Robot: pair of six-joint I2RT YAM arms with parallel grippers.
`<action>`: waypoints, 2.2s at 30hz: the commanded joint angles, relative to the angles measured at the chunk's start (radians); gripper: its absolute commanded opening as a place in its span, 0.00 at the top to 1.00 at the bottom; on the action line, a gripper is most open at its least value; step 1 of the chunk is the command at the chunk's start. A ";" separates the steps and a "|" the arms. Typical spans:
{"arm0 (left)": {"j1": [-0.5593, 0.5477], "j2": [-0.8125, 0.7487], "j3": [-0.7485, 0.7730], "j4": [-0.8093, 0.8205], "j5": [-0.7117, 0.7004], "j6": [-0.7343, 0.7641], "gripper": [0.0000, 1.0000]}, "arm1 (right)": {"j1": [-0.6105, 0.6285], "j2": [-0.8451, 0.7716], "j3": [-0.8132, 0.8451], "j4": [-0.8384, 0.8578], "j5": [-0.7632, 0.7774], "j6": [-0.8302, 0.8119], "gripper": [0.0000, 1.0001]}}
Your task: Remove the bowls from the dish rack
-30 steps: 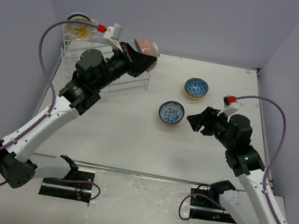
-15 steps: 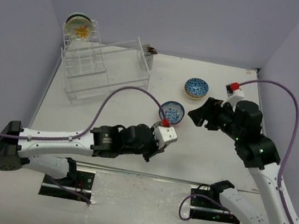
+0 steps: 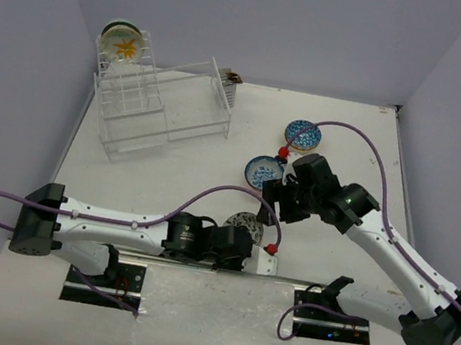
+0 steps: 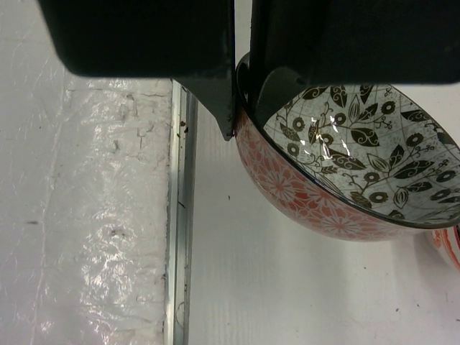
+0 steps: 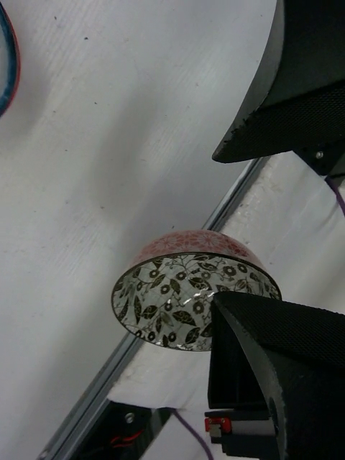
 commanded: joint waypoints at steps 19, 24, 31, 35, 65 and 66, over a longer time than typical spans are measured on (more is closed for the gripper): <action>0.001 0.011 0.098 0.029 -0.184 0.044 0.01 | 0.144 0.116 -0.011 0.033 0.276 0.052 1.00; 0.001 -0.131 0.083 0.132 -0.379 -0.098 0.00 | -0.015 0.118 -0.008 0.132 0.321 0.076 1.00; 0.029 -0.400 -0.008 0.157 -0.719 -0.460 0.00 | -0.244 0.154 0.057 0.241 0.198 0.061 1.00; 0.070 -0.553 -0.045 -0.028 -0.862 -0.694 0.00 | -0.372 0.248 0.147 0.287 0.194 0.072 1.00; 0.083 -0.834 -0.178 -0.299 -0.830 -0.917 0.00 | -0.632 0.908 0.605 0.384 0.069 0.208 0.86; 0.083 -0.837 -0.183 -0.300 -0.831 -0.915 0.00 | -0.633 0.909 0.602 0.390 0.071 0.207 0.85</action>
